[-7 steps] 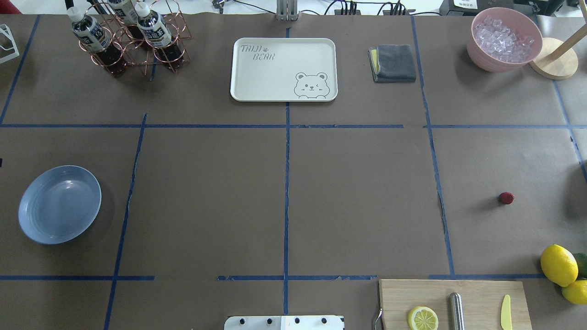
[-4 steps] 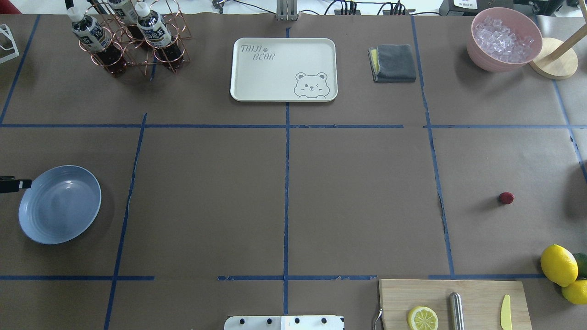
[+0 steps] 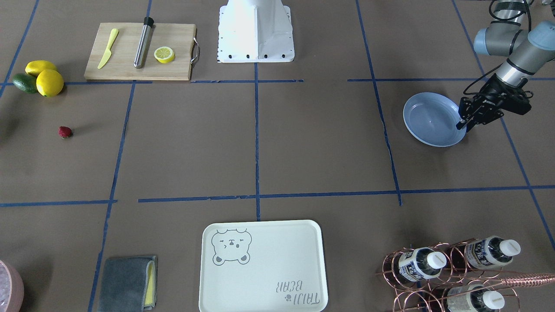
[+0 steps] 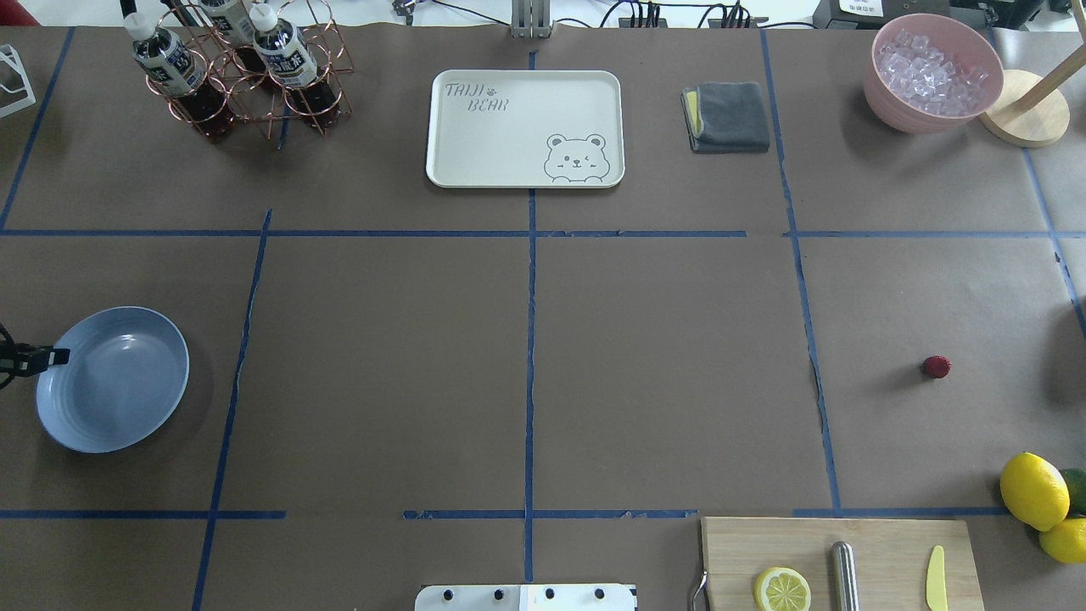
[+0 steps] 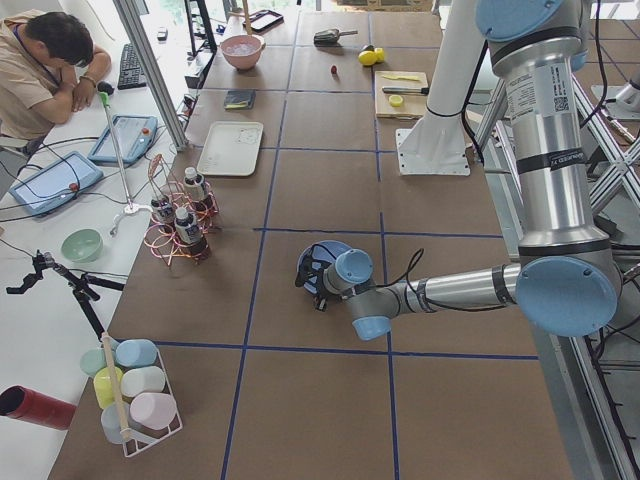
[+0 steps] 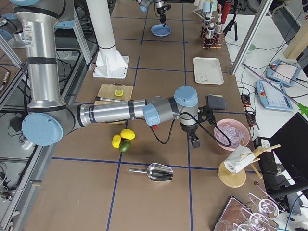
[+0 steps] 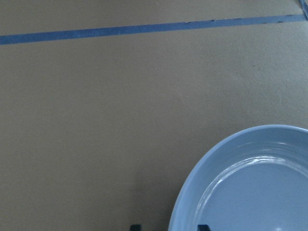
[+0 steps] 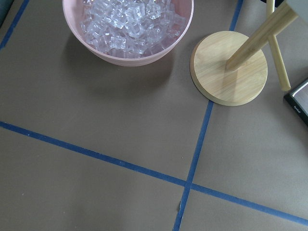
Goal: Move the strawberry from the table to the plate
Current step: 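Reach the left gripper to the rim of the light blue plate, then slide the light blue plate with the left gripper toward the table center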
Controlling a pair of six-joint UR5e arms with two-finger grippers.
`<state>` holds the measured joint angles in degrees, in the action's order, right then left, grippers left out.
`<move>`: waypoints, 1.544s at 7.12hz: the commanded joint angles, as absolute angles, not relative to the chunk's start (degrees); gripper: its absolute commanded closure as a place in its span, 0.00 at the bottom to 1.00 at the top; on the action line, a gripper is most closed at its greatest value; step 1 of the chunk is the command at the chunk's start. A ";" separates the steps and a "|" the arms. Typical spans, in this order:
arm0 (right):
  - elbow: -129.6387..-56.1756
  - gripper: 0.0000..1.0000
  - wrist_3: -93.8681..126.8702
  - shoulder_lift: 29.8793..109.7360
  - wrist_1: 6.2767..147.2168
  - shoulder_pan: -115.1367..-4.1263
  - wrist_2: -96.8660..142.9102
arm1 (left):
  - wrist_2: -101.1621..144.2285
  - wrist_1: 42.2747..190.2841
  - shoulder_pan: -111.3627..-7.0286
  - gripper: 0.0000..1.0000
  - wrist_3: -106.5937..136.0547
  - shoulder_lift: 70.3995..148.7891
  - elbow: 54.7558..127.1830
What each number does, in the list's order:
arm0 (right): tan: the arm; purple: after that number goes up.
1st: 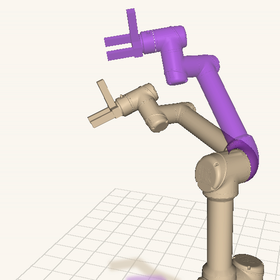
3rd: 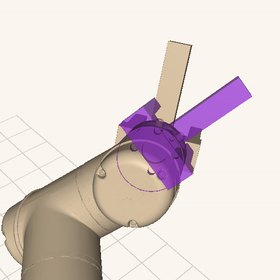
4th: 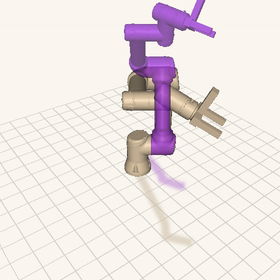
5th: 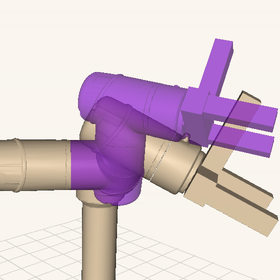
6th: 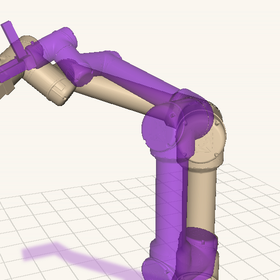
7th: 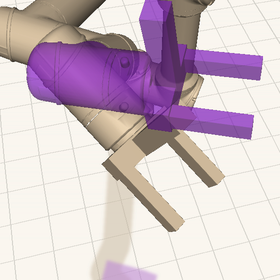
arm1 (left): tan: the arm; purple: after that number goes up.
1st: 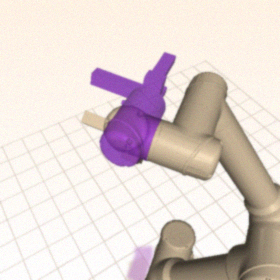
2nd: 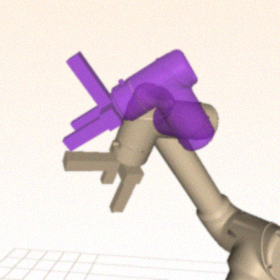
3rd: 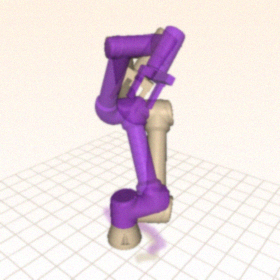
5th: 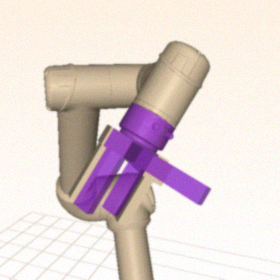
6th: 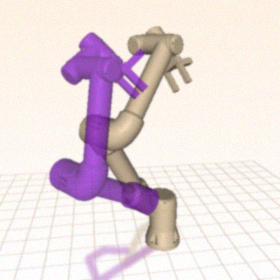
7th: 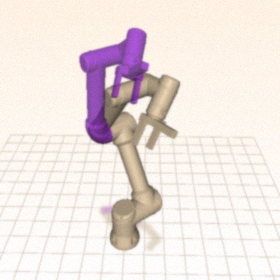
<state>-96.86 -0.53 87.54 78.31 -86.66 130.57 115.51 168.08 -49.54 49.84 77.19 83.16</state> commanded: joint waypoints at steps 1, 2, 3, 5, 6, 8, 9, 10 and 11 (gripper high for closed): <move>-96.94 0.00 -0.53 87.54 78.31 -86.66 130.78 | 116.36 167.35 -49.39 1.00 49.83 77.87 85.93; -97.03 0.00 -0.53 87.54 78.31 -86.66 131.65 | 119.59 164.12 -49.31 1.00 49.92 79.44 88.83; -97.29 0.00 -0.53 87.71 78.31 -86.66 132.44 | 121.45 155.22 -49.39 1.00 50.01 83.11 93.82; -97.21 0.00 -0.44 87.89 78.31 -86.75 132.63 | 120.85 139.02 -49.22 1.00 54.19 96.87 97.29; -97.03 0.00 -0.44 87.80 78.31 -86.75 132.63 | 116.76 136.61 -46.43 1.00 59.36 102.95 97.56; -96.77 0.00 -0.44 87.80 78.31 -86.75 132.63 | 106.15 131.60 -33.72 1.00 68.70 113.77 95.98; -96.77 0.00 -0.53 87.80 78.31 -86.75 132.63 | 102.08 130.79 -28.70 1.00 70.04 116.34 94.24; -96.77 0.00 -0.44 87.80 78.31 -86.75 132.63 | 98.82 130.87 -25.09 1.00 70.22 118.54 91.43; -96.77 0.00 -0.44 87.80 78.31 -86.75 132.63 | 97.57 131.22 -24.53 1.00 70.05 118.91 89.75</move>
<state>-96.77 -0.46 87.80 78.31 -86.75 132.63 100.21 131.13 -26.82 69.80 117.45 92.11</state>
